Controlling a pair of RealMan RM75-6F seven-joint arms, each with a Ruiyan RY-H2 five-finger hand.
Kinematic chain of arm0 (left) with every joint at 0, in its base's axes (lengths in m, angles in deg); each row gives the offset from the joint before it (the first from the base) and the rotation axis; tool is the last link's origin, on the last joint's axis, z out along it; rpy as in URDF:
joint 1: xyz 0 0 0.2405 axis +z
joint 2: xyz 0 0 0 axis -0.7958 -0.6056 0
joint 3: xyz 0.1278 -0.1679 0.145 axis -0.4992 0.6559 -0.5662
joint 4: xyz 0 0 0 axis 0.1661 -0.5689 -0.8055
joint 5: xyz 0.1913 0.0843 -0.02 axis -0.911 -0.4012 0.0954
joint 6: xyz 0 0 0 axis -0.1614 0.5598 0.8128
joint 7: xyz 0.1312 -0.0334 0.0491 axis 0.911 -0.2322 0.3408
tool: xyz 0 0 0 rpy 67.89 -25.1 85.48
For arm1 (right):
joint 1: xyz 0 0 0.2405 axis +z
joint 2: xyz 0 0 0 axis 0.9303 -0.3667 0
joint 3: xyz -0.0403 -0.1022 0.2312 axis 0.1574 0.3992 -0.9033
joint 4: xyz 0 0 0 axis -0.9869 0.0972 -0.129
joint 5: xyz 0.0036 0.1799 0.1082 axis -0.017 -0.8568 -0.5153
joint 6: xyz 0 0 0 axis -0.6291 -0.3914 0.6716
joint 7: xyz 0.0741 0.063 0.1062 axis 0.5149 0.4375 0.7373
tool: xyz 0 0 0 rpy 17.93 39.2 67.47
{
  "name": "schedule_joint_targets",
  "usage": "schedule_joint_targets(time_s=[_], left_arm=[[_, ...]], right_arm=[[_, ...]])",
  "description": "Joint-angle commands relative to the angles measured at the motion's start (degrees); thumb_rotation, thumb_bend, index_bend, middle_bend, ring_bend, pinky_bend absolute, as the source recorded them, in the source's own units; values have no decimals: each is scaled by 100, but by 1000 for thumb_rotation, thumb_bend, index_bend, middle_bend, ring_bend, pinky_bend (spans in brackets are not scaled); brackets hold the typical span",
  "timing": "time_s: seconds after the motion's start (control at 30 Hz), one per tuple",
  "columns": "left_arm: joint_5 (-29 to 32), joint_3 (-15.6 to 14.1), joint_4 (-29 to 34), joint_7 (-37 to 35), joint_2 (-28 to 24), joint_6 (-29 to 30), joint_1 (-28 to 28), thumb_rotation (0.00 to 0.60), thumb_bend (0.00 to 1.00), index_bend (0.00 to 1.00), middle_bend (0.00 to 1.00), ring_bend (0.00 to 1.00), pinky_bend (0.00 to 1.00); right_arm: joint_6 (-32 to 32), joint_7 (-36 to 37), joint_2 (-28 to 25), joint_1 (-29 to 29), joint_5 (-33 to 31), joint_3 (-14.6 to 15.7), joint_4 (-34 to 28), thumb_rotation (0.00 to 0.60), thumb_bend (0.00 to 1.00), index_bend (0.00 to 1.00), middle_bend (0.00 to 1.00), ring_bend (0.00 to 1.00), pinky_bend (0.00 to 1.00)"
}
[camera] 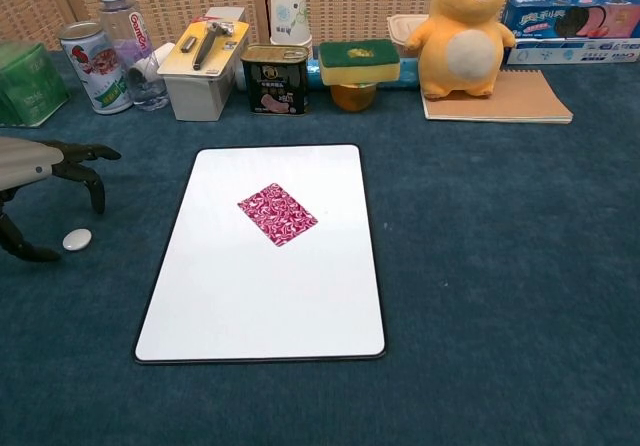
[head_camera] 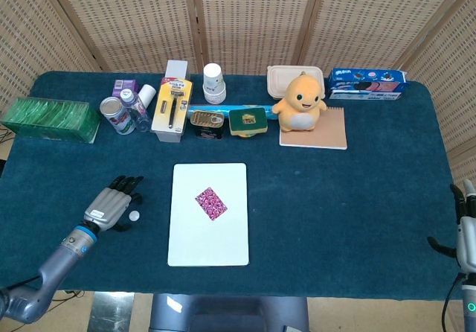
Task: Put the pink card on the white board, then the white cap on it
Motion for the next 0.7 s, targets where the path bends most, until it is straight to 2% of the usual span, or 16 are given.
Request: schedule_joint_targets(time_s=[0.03,0.23,0.7], left_arm=[[-20,25,-43,-21,38,-33,25,600,176,377,0,0,9],[-61,93,-77,20,102,-50,75,600,194,439,0,0,9],[26,249,-239,101,282,-218,148,600,217,468,0,0,9]], right_arm=[[6,-13,1,-2,17,11,-5,600,0,56,0,0,0],[11,-2,-3,-6,9,8,-5,599,0,56,0,0,0],[-26,-1,4,8,-29,5,16,599,0,56,0,0,0]])
